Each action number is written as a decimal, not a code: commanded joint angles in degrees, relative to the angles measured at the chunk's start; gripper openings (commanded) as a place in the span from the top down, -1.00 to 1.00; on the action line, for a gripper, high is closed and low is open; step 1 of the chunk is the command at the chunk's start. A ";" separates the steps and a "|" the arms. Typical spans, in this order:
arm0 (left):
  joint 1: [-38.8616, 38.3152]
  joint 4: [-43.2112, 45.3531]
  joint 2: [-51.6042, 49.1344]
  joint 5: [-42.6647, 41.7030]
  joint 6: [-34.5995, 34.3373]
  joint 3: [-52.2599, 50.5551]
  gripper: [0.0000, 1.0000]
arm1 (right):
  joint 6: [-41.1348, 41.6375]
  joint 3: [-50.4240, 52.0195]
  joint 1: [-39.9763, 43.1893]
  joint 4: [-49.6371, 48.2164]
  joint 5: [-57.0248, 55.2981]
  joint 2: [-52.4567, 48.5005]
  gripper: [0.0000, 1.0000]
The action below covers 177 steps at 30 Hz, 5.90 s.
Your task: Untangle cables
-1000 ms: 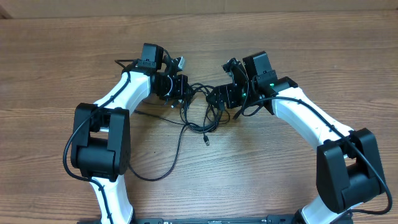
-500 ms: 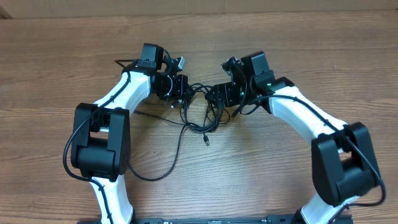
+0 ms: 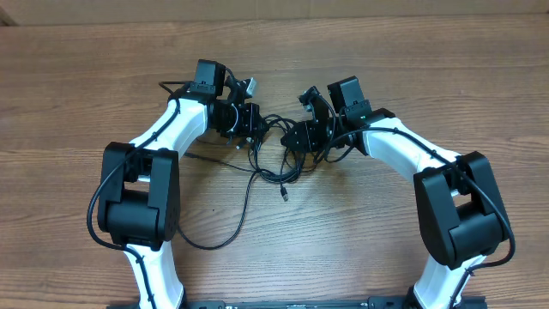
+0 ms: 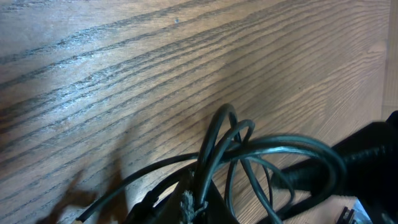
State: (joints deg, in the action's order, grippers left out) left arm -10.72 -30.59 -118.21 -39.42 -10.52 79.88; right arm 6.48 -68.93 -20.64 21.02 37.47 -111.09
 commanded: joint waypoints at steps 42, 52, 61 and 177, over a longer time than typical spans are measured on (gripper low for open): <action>3.61 0.44 -0.50 -3.69 2.19 1.22 0.92 | 5.49 -0.52 9.29 -9.33 37.07 3.67 0.92; 3.61 0.44 -0.50 -3.69 2.19 1.22 0.91 | 22.12 -0.50 9.46 -11.87 17.07 3.67 0.92; 4.00 0.42 -0.50 -2.12 2.19 1.22 0.92 | 29.86 -0.50 9.49 -11.76 7.08 3.67 0.92; 6.03 -5.33 -0.50 -43.63 38.51 1.22 0.91 | 29.79 -6.67 8.70 2.78 33.38 3.72 0.92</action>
State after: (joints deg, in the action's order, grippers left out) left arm -4.16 -36.01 -118.21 -83.94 27.20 80.05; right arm 39.90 -75.48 -14.06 23.73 63.33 -109.12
